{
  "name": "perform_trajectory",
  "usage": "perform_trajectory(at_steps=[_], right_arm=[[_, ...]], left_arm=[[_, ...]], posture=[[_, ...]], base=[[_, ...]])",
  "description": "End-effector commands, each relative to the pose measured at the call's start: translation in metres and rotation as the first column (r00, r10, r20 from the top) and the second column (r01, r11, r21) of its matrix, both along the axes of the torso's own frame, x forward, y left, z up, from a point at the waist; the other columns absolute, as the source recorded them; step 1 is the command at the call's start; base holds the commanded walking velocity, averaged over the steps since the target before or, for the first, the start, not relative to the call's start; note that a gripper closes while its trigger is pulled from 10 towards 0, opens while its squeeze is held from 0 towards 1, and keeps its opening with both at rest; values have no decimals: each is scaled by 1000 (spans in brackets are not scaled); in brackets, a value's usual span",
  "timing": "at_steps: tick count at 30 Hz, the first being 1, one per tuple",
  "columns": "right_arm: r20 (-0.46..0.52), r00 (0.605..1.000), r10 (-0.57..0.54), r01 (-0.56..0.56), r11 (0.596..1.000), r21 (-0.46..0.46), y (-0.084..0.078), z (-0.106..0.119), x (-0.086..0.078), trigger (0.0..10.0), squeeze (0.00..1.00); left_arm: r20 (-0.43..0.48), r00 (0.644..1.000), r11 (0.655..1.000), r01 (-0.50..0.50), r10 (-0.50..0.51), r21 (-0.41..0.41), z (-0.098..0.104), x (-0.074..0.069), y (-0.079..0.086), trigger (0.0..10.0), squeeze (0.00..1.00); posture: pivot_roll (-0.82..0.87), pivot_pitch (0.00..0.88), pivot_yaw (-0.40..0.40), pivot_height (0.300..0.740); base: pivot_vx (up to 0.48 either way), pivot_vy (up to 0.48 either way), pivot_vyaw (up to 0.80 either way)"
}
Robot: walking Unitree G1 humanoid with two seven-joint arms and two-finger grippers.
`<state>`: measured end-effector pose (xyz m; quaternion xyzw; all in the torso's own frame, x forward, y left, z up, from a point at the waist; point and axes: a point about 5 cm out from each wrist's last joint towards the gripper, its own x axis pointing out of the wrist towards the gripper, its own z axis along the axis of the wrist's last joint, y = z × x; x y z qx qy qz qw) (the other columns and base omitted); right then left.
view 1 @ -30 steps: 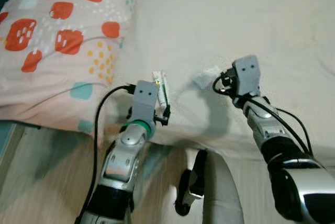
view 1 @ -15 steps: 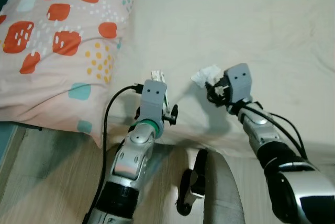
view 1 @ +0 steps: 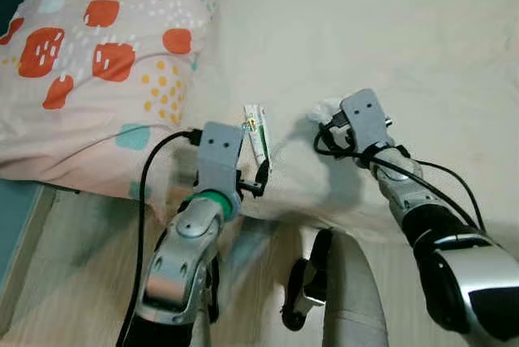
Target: Clean up the room
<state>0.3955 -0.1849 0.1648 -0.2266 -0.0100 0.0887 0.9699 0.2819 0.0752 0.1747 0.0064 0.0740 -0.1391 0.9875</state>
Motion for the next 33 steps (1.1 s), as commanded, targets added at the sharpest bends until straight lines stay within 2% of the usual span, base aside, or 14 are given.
perform_trajectory(at_steps=[1,2,3,4,5,7,8,9,18,19,23,25,29,33], right_arm=[[-62,997,-45,43,998,-38,-9,-16,-5,10000,0],[-63,996,-59,56,997,-50,-12,-15,-5,9686,0],[-70,995,-64,62,997,-35,-14,-16,-5,7647,0],[-70,995,-64,62,997,-35,-14,-16,-5,7647,0],[-79,995,-55,56,998,-2,-15,-16,-5,4784,0],[-86,995,-45,48,999,25,-16,-15,-5,824,0],[-86,995,-45,48,999,25,-16,-15,-5,824,0],[-80,996,-49,52,998,36,-17,-13,-5,0,0],[21,997,-77,73,987,145,-19,-6,-6,0,0],[48,996,-78,69,983,171,-20,-7,-9,10000,0],[122,989,-79,51,975,215,-23,-14,-20,10000,0],[177,979,-100,51,964,263,-26,-23,-35,10000,0],[191,975,-118,54,949,310,-26,-26,-43,10000,0],[198,971,-133,53,930,364,-23,-38,-71,10000,0]], left_arm=[[-46,999,1000,1,-2,-30,-7,-8,-1,10000,0],[-44,999,1000,-5,4,-28,-6,-10,3,10000,0],[-46,999,1000,-14,12,-27,-5,-13,6,10000,0],[-46,999,1000,-14,12,-27,-5,-13,6,10000,0],[-46,999,1000,-18,17,-24,-3,-15,8,10000,0],[-46,999,999,-24,23,-22,-2,-18,10,10000,0],[-46,999,999,-24,23,-22,-2,-18,10,10000,0],[-46,999,999,-23,22,-24,-1,-19,10,10000,0],[-55,991,991,126,-123,49,-10,-23,-16,10000,0],[-68,991,991,118,-113,64,-16,-20,-17,10000,0],[-96,993,994,78,-71,75,-28,-10,-20,10000,0],[-114,993,997,49,-42,60,-37,6,-26,10000,0],[-106,994,998,43,-37,55,-36,11,-28,10000,0],[-43,999,1000,17,-16,13,-22,25,-26,10000,0]], posture=[[303,484,58,610],[310,488,63,610],[320,494,67,610],[320,494,67,610],[331,501,73,610],[333,508,78,610],[333,508,78,610],[327,508,79,610],[252,479,56,610],[226,467,50,610],[177,444,39,610],[94,388,24,610],[67,363,20,610],[13,284,17,610]], base=[[0,0,0],[0,0,0],[0,0,0],[0,0,0],[0,0,0],[0,0,0],[0,0,0],[0,0,0],[0,0,0],[0,0,0],[0,0,0],[0,0,0],[0,0,0],[0,0,0]])
